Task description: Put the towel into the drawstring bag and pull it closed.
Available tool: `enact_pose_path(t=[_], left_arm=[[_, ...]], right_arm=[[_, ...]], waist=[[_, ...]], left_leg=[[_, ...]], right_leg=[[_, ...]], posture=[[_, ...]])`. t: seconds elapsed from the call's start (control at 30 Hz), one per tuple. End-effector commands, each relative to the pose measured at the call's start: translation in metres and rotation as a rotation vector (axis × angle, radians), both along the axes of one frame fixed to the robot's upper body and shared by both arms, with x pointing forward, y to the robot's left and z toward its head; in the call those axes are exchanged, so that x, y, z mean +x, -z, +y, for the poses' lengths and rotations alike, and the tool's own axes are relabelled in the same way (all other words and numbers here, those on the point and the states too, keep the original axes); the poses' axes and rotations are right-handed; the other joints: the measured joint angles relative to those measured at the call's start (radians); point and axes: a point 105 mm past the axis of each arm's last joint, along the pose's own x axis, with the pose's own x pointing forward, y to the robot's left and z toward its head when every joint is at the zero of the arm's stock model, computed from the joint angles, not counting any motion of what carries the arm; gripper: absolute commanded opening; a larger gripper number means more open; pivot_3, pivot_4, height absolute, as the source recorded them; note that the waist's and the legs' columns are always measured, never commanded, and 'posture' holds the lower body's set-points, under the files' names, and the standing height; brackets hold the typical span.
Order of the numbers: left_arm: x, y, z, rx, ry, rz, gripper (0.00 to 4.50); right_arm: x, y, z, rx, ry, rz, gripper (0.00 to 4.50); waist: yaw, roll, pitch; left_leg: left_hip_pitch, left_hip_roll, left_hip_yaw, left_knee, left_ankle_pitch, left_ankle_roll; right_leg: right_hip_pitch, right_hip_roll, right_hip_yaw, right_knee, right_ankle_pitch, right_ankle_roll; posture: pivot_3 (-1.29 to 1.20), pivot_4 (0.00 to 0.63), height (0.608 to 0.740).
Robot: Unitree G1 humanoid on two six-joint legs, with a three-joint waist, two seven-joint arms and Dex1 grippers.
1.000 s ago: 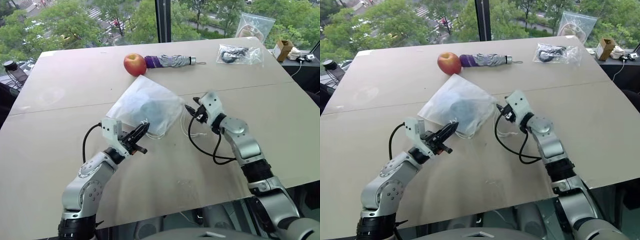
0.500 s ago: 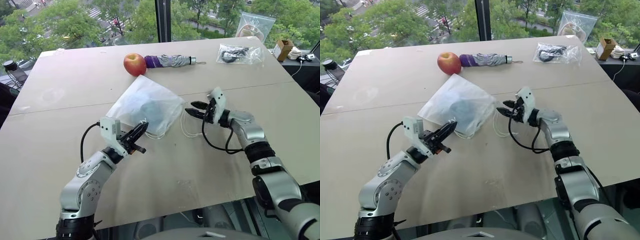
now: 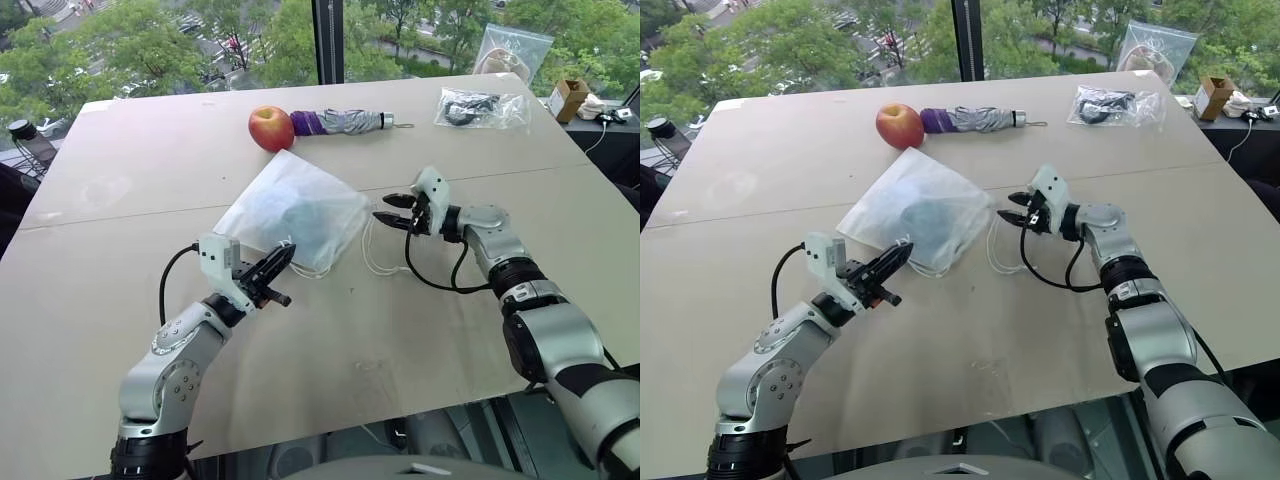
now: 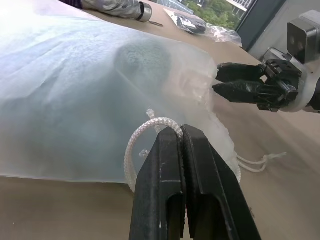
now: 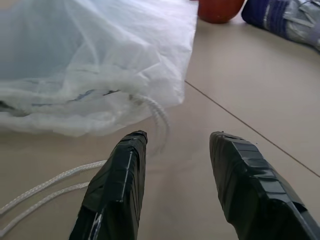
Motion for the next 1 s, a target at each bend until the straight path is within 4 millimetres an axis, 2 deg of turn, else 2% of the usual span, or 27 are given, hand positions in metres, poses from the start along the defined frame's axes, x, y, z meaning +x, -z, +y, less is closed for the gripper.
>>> enact_pose_path(t=[0.03, 0.23, 0.47, 0.5, 0.63, 0.9, 1.0], left_arm=[[-0.002, -0.011, 0.001, 0.019, -0.004, -0.054, 0.00], [-0.003, -0.009, 0.000, 0.025, -0.001, -0.052, 0.00], [-0.004, -0.008, 0.000, 0.037, -0.001, -0.052, 0.00], [-0.004, -0.009, 0.001, 0.038, -0.003, -0.053, 0.00], [-0.004, -0.009, 0.001, 0.038, -0.007, -0.053, 0.00], [-0.004, -0.007, 0.002, 0.039, -0.010, -0.049, 0.00], [-0.003, -0.007, 0.001, 0.037, -0.008, -0.048, 0.00]], right_arm=[[0.001, -0.024, 0.005, 0.047, -0.051, -0.061, 2.16], [0.004, -0.024, 0.006, 0.055, -0.034, -0.048, 2.16], [-0.001, -0.024, 0.013, 0.074, -0.096, -0.020, 2.16], [-0.001, -0.025, 0.013, 0.080, -0.093, -0.024, 1.64], [0.000, -0.028, 0.013, 0.092, -0.090, -0.031, 0.12], [-0.002, -0.035, 0.004, 0.105, -0.101, -0.050, 0.05], [-0.011, -0.037, 0.003, 0.105, -0.154, -0.050, 0.05]], waist=[[0.000, 0.000, 0.000], [0.000, 0.000, 0.000], [0.000, 0.000, 0.000], [0.000, 0.000, 0.000], [0.000, 0.000, 0.000], [0.001, 0.001, 0.000], [0.001, 0.001, 0.000]], left_leg=[[0.000, 0.000, 0.000, 0.000, 0.000, 0.000], [0.000, 0.000, 0.000, 0.000, 0.000, 0.000], [0.000, 0.000, 0.000, 0.000, 0.000, 0.000], [0.000, 0.000, 0.000, 0.000, 0.000, 0.000], [0.000, 0.000, 0.000, 0.000, 0.000, 0.000], [0.000, 0.000, 0.000, 0.000, 0.000, 0.000], [0.000, 0.000, 0.000, 0.000, 0.000, 0.000]], right_leg=[[0.000, 0.000, 0.000, 0.000, 0.000, 0.000], [0.000, 0.000, 0.000, 0.000, 0.000, 0.000], [0.000, 0.000, 0.000, 0.000, 0.000, 0.000], [0.000, 0.000, 0.000, 0.000, 0.000, 0.000], [0.000, 0.000, 0.000, 0.000, 0.000, 0.000], [0.000, 0.000, 0.000, 0.000, 0.000, 0.000], [0.000, 0.000, 0.000, 0.000, 0.000, 0.000]], posture=[[0.00, 0.150, 0.740], [0.00, 0.150, 0.740], [0.00, 0.150, 0.740], [0.00, 0.150, 0.740], [0.00, 0.150, 0.740], [0.00, 0.150, 0.740], [0.00, 0.150, 0.740]])
